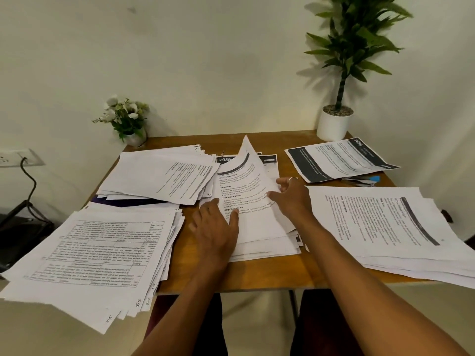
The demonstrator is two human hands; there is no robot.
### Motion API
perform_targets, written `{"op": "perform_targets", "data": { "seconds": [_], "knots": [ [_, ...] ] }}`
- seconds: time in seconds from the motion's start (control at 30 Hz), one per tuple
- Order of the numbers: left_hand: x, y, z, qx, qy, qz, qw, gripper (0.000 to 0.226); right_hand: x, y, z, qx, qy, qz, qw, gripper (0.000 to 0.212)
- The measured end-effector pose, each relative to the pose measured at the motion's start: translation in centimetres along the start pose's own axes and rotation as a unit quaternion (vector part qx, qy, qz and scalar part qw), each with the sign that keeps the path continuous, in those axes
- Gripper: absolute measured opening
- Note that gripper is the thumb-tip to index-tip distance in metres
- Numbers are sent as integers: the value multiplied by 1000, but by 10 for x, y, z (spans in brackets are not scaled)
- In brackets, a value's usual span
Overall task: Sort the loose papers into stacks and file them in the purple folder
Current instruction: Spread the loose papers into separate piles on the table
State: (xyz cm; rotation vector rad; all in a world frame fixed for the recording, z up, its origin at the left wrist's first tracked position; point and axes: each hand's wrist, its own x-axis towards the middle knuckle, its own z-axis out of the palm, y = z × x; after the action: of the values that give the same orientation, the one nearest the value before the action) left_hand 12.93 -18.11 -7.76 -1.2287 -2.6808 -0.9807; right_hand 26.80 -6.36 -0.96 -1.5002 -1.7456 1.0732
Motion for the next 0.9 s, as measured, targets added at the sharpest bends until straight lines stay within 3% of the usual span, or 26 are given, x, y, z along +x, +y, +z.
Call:
{"op": "perform_targets", "data": {
  "seconds": [0.1, 0.27, 0.37, 0.43, 0.57, 0.63, 0.73, 0.77, 0.9],
  "knots": [
    [0, 2, -2, -56, 20, -14, 998, 50, -4, -1, -11, -6, -41, 12, 999, 21],
    [-6, 1, -13, -150, 81, 8, 985, 35, -20, 18, -49, 152, -47, 97, 983, 13],
    [-18, 12, -16, -167, 46, -8, 985, 43, -32, 34, -60, 277, -31, 140, 950, 17],
    [-28, 31, -20, -202, -17, -29, 979, 52, -42, 43, -64, 345, -11, 155, 926, 22],
    [-34, 75, -28, -402, -183, -100, 891, 63, -59, 59, -71, 424, 48, 176, 887, 26],
    [-32, 93, -25, -468, -223, -151, 841, 70, -68, 67, -73, 461, 89, 175, 865, 28],
    [-30, 120, -19, -555, -269, -273, 738, 77, -80, 77, -76, 509, 179, 170, 825, 21],
    [-31, 129, -15, -554, -284, -278, 732, 78, -83, 79, -76, 513, 206, 167, 817, 18],
    [-35, 155, -1, -432, -292, -169, 836, 64, -93, 85, -74, 517, 220, 162, 811, 24]
  ]
}}
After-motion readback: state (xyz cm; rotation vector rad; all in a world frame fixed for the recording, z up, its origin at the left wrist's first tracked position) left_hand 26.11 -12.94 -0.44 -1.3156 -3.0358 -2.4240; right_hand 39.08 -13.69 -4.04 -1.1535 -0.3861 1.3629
